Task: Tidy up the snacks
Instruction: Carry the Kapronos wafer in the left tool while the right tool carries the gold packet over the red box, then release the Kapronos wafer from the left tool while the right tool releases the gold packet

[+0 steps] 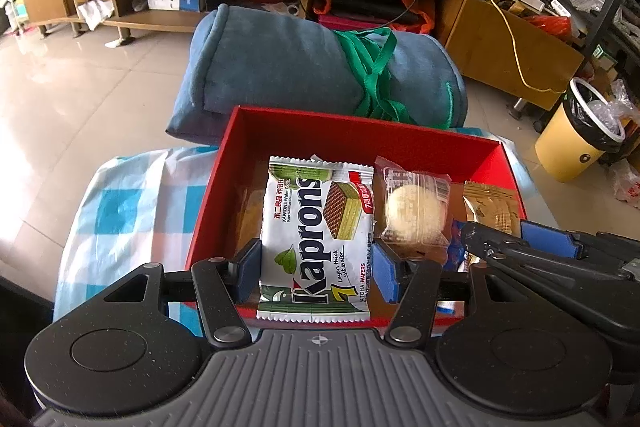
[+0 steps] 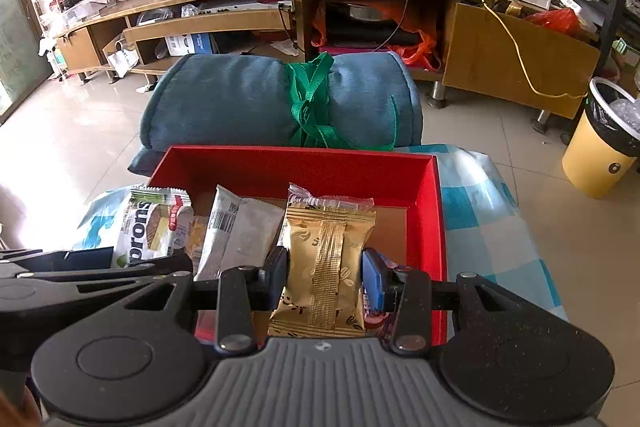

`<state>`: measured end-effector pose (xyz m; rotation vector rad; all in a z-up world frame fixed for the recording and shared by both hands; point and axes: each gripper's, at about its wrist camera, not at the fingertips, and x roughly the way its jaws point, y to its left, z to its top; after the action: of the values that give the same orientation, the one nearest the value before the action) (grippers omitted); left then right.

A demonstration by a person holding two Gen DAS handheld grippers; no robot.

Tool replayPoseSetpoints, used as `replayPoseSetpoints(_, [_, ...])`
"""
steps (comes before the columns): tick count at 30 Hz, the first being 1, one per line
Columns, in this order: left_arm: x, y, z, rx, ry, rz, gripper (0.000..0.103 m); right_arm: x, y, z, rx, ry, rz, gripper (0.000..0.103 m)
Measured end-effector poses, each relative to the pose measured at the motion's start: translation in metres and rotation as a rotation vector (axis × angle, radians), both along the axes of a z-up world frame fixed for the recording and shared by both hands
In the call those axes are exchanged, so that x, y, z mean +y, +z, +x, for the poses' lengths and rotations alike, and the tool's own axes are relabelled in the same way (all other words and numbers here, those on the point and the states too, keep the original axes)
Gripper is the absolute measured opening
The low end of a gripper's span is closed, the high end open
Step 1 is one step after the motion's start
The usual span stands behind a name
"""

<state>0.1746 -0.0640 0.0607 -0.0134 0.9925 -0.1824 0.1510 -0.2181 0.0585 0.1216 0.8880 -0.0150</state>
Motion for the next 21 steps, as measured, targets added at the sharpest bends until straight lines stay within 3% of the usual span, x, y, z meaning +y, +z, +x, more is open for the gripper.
replayPoseSetpoints(21, [-0.012, -0.022, 0.021, 0.026, 0.007, 0.087, 0.064, 0.002, -0.027, 0.028, 0.061, 0.000, -0.033, 0.036])
